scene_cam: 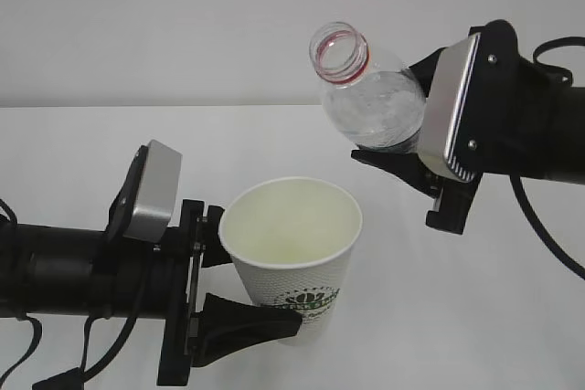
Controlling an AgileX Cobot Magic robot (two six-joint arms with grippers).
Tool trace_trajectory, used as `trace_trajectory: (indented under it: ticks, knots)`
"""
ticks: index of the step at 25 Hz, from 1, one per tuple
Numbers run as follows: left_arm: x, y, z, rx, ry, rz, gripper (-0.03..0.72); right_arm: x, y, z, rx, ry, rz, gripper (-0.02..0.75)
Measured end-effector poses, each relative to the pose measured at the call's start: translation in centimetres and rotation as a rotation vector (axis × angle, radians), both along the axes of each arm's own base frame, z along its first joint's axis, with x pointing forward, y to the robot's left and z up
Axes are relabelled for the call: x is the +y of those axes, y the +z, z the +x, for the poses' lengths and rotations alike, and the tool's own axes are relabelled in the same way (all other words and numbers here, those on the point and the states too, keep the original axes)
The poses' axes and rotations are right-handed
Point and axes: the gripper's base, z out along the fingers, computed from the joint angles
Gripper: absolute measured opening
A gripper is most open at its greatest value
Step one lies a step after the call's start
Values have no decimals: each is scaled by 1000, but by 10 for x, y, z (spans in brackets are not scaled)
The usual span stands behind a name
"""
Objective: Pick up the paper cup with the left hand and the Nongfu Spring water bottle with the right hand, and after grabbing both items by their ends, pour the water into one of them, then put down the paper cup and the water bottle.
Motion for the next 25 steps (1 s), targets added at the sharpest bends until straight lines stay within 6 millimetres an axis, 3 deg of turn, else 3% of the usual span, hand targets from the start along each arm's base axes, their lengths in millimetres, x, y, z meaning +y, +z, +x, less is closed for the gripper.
trace_trajectory:
  ticks: [25]
  knots:
    - [0, -1, -3, -7, -29, 10, 547, -2, -2, 1, -133, 49, -167, 503]
